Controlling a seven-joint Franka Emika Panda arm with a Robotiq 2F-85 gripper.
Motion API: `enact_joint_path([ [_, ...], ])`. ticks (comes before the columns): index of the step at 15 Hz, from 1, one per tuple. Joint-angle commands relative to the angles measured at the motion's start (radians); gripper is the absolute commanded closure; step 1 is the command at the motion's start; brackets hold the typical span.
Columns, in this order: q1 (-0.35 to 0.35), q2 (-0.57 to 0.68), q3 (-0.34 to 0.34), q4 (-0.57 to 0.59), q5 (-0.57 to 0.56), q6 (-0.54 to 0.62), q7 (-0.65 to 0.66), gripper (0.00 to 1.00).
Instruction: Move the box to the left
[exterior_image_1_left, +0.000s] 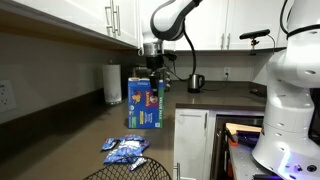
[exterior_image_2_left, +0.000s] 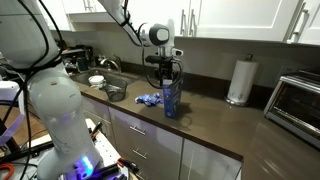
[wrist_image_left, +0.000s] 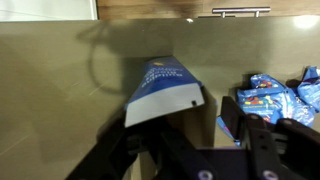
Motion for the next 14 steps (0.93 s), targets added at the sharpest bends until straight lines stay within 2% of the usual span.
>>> enact_joint_path([
  [1, 0.003, -0.040, 0.012, -0.033, -0.038, 0.003, 0.040, 0.09],
  [3, 0.003, -0.049, 0.016, -0.030, -0.041, -0.006, 0.039, 0.01],
  [14, 0.014, -0.111, 0.034, -0.034, -0.049, -0.024, 0.025, 0.00],
])
